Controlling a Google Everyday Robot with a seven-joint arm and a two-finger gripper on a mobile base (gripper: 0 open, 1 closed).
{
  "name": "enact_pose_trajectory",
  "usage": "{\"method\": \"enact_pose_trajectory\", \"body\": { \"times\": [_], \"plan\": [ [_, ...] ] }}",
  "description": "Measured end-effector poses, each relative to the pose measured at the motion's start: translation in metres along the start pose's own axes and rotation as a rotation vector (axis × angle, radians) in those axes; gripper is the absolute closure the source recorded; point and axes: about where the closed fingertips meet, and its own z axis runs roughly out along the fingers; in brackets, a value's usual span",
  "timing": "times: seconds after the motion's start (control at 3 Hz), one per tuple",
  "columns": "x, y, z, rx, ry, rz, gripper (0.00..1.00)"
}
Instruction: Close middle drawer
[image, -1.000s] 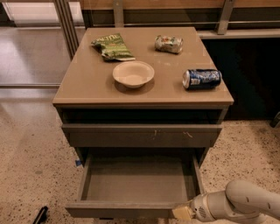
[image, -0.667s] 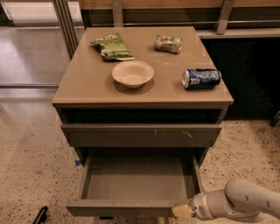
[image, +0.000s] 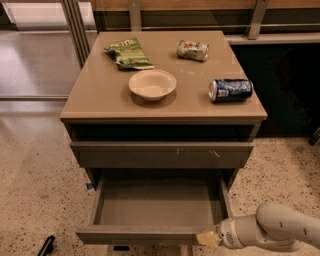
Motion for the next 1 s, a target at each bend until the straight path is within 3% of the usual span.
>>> {"method": "enact_pose_trajectory", "body": {
  "times": [0.67, 1.0],
  "plan": [
    [0.028, 0.013, -0.007, -0.026, -0.032, 0.066, 1.00],
    [0.032, 0.009, -0.002, -0.019, -0.047, 0.079, 1.00]
  ]
}}
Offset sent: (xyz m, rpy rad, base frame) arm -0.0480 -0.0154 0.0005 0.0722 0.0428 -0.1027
